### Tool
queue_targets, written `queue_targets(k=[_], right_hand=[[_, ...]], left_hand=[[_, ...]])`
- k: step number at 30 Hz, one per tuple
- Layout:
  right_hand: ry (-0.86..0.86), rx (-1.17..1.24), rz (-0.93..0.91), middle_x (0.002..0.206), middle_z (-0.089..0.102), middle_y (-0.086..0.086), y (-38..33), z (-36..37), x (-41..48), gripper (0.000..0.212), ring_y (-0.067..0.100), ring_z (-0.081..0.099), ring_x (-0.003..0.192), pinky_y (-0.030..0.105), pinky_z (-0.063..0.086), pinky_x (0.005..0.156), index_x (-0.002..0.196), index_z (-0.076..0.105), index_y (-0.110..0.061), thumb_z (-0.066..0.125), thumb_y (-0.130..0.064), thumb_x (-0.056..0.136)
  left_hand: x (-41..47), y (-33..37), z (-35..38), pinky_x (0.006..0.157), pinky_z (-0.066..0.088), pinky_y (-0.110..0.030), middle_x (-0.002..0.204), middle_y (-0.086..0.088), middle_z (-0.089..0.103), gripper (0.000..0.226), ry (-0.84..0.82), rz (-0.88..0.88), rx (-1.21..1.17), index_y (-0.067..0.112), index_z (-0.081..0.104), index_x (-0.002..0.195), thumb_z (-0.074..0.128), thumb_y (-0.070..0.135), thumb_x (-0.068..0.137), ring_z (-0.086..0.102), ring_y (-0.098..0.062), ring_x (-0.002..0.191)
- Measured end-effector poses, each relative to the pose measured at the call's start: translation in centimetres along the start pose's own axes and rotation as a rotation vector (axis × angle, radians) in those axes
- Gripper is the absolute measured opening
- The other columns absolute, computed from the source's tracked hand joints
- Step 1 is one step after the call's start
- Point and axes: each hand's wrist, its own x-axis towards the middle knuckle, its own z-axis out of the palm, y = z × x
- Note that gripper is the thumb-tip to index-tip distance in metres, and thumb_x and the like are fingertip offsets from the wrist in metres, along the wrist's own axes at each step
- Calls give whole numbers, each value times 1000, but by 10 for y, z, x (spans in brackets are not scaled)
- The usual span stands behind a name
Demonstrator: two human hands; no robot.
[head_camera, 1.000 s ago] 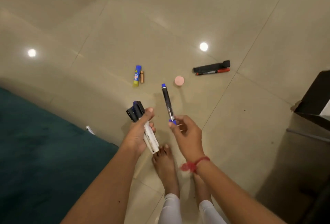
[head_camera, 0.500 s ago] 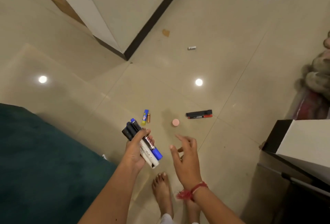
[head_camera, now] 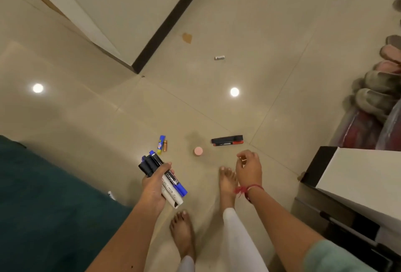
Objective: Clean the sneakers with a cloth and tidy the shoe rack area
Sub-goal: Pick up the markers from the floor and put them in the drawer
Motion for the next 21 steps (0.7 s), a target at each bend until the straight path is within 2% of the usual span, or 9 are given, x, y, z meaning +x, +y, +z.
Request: queue_targets(k=[3,6,10,14,17,21], right_hand=[[-82,-113,2,103,53,3,26,0,38,15,22,57,92,34,49,79,96,61,-18,53,-9,86],[-137,-256,-43,107,55,3,44,3,72,19,23,53,99,35,47,83,103,61,-17,52,-11,87],[-262,-504,-264,113,58,4,65,20,117,30,25,50,106,36,45,88,114,60,-15,49,-6,87],[-341,-688,-481,114,58,3,93,60,161,38,25,52,102,35,46,82,121,56,-16,46,-2,87],[-332,-744,-603,109,62,4,112,92,182,39,26,55,95,36,48,74,119,59,-14,54,-1,83],[-202,-874,-701,96,63,-1,122,109,186,31,24,55,85,35,46,65,105,62,-18,64,-7,76]], left_hand=[[17,-22,15,62,49,-32,55,0,64,11,59,-40,9,12,61,78,70,7,82,61,-11,48],[35,-39,34,61,49,-31,56,-2,63,12,58,-65,65,11,61,77,71,7,82,61,-13,51],[76,-52,67,57,48,-28,54,-1,61,12,22,-46,101,10,60,77,68,6,83,59,-12,49],[133,-62,92,62,49,-30,59,-3,64,8,-42,-28,173,10,63,78,69,7,83,61,-13,52],[174,-68,100,62,49,-29,59,-1,67,9,-37,-23,269,11,64,75,70,9,82,62,-14,57],[203,-75,96,67,49,-32,64,-4,67,7,-51,-40,394,11,64,83,71,13,81,61,-18,57]])
